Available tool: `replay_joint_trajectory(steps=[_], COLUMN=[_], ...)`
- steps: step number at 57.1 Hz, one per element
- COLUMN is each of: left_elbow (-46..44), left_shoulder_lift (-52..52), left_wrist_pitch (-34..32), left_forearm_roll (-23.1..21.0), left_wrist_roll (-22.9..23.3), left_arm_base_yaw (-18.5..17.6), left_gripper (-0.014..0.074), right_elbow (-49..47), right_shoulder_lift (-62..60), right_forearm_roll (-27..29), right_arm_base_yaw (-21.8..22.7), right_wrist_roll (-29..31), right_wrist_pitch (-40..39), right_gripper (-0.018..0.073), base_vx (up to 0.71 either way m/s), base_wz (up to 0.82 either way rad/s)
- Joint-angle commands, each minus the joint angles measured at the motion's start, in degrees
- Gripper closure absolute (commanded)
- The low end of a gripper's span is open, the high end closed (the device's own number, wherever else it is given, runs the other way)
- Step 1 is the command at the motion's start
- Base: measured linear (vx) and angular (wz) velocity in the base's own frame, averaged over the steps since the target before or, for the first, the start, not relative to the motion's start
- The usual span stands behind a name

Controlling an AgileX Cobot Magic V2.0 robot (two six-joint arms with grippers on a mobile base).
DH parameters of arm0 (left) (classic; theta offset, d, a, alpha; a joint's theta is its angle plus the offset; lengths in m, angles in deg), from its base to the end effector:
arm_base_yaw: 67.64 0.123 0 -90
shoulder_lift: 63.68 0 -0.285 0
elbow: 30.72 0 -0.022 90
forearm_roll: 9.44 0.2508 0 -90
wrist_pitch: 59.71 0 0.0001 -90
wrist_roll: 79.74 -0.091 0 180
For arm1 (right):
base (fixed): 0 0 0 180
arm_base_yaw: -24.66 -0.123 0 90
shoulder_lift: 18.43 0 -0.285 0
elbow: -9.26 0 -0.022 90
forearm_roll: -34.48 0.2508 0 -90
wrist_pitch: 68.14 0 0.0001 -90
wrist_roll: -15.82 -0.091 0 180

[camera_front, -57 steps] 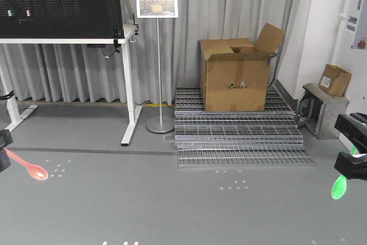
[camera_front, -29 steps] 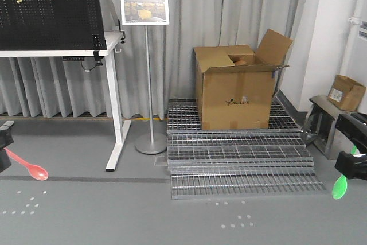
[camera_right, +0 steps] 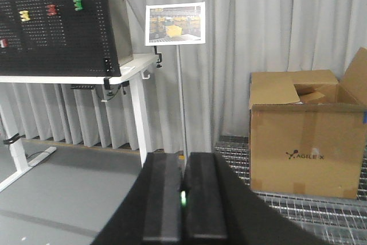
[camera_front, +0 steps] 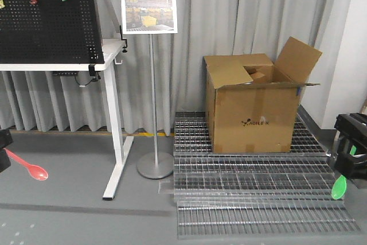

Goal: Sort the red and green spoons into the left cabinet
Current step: 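Drive across the room to the open cabinet with the blue tray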

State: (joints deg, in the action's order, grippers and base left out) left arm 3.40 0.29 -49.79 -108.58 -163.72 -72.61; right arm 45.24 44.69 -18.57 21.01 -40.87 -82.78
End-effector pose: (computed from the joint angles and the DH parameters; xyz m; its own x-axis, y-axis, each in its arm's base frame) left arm 0.2133 -0.0342 0.3554 -0.1757 -0.2457 -0.9533 0.2150 0.9354 -0.2807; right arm 0.2098 0.0317 0.3589 -0.0240 0.0764 -0.9968 -0.2628 0.9615 0.0800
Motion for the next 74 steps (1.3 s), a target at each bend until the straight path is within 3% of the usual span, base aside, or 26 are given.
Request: replay_joint_trajectory(steps=[1,47,74], left_elbow=[-1.6,-1.6,-1.6], left_shoulder_lift=[-0.8,-0.8,-0.8], left_wrist_pitch=[1.3,1.3,1.3], left_forearm_roll=[-4.0,-4.0,-4.0], left_wrist_roll=[0.0,0.0,0.0], left_arm_base_yaw=[-0.2,-0.2,-0.2], left_gripper=[0.0596,0.0596,0.0596], right_elbow=[-1.7,-1.7,-1.7], right_shoulder_lift=[-0.7,-0.7,-0.7], right_forearm_roll=[0.5,0.5,0.5], right_arm_base_yaw=[0.1,0.1,0.1], right_wrist_roll=[-0.1,-0.1,-0.1], right_wrist_pitch=[-2.6,-2.6,-2.6], right_gripper=[0.0568,0.0568,0.0568], base_vx=[0.5,0.43,0.27], base_wz=[0.01,-0.12,-0.48])
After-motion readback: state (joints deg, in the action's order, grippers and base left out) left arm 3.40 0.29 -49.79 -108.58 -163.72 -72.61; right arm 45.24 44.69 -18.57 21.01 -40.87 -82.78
